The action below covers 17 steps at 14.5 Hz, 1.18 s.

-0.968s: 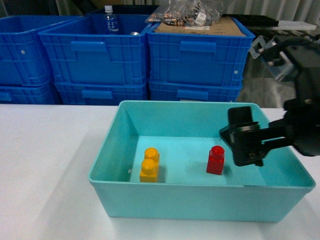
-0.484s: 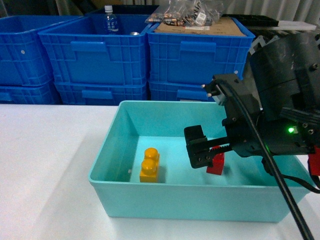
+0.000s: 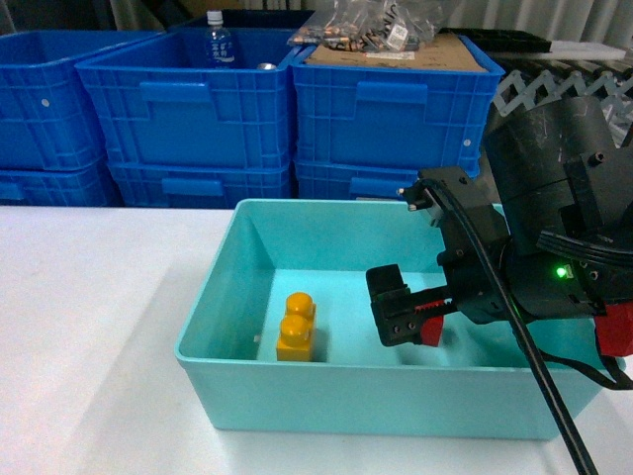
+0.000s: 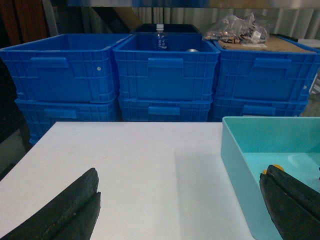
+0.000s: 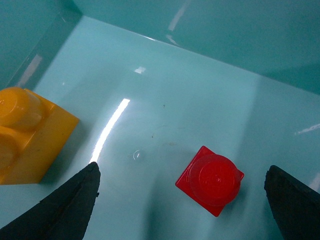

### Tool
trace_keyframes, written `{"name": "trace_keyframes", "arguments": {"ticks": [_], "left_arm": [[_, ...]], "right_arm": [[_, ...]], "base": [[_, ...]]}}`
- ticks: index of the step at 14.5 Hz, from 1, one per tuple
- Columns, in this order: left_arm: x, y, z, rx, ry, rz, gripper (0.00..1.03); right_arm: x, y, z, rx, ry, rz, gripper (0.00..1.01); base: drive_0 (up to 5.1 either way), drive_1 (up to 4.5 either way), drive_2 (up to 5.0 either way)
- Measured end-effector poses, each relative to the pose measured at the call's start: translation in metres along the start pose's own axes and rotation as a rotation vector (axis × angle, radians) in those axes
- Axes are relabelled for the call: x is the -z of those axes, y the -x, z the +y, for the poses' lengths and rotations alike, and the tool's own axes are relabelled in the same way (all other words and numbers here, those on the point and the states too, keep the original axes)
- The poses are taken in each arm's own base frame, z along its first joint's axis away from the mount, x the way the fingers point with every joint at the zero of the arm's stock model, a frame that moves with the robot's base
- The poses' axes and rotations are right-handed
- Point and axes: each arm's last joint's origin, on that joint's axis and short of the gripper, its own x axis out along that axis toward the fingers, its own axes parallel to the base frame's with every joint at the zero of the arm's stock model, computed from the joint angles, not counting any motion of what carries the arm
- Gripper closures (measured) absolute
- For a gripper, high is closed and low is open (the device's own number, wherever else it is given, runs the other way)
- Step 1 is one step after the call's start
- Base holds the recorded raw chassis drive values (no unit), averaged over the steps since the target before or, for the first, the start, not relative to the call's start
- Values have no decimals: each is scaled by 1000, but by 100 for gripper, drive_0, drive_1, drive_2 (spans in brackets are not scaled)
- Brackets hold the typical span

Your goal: Pick red block from blue box to shelf

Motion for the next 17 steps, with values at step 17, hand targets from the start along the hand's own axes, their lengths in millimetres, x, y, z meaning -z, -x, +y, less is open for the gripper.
{"name": "trace_keyframes", "arguments": {"ticks": [17], "left_arm": [[0,0,0,0,0,0,5]], "right_arm": [[-6,-52,-2,155,-142,82,17]], "base": [[0,0,0]]}}
